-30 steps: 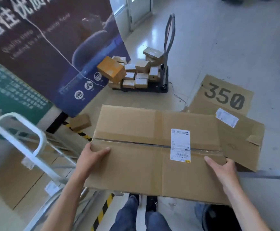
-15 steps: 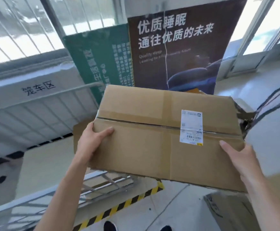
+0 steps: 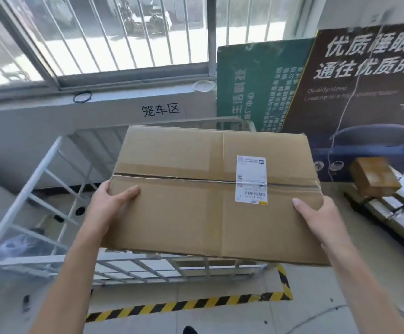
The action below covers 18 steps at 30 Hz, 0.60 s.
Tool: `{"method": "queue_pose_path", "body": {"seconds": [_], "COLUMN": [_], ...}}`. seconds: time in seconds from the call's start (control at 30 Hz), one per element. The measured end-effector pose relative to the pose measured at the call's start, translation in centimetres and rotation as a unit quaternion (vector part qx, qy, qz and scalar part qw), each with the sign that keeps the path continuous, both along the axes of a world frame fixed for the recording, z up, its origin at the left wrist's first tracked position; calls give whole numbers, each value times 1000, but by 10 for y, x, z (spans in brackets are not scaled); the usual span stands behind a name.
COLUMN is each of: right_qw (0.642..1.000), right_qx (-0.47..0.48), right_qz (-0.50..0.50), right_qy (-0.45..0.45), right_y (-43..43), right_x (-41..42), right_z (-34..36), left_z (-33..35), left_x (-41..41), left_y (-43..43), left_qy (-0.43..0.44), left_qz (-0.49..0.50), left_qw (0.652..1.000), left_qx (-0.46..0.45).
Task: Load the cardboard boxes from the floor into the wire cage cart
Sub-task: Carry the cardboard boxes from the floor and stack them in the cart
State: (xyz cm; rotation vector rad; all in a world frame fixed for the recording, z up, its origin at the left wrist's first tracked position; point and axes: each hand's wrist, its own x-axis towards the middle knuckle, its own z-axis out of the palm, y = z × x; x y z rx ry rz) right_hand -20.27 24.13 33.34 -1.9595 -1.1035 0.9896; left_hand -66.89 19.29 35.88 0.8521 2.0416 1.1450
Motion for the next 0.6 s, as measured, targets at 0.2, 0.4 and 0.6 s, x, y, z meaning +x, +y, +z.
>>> {"method": "queue_pose_path", "body": {"seconds": [0.2, 0.4, 0.6], "right_qw": [999, 996, 993], "right_qx": [-15, -28, -50], "right_qz": [45, 79, 109], "right_qy": [-2, -8, 3], "right_y": [20, 62, 117], "right_x": [-106, -179, -245], "right_z": [-13, -29, -55], "left_z": [-17, -31, -46], "left_x": [-102, -168, -222], "left_y": [-16, -10, 12], "left_qy": [-22, -31, -2], "left_qz": [43, 74, 101], "left_qw": [999, 996, 993], "left_qx": [-7, -26, -61]}}
